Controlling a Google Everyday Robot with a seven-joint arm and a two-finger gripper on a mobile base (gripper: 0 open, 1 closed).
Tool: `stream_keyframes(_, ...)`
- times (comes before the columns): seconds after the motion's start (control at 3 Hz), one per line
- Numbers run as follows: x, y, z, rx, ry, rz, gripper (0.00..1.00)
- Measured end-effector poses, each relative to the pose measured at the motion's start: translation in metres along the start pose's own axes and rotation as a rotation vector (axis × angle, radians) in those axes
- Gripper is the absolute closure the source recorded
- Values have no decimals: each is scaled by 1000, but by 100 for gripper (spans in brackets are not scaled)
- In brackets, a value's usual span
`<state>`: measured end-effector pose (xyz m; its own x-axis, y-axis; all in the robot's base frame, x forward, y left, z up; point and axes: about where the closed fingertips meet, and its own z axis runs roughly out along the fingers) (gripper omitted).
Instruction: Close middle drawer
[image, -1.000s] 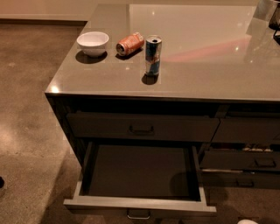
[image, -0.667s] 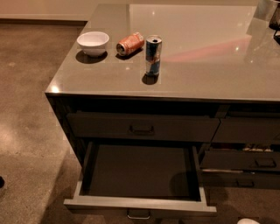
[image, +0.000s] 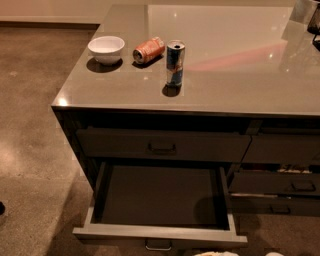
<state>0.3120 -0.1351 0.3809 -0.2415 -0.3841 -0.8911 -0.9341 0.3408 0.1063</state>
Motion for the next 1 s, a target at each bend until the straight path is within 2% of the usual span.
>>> stream_keyframes(0.33,12,-19,11,52,23,-34,100)
stream_keyframes(1.0,5,-53,27,125,47,-131,100)
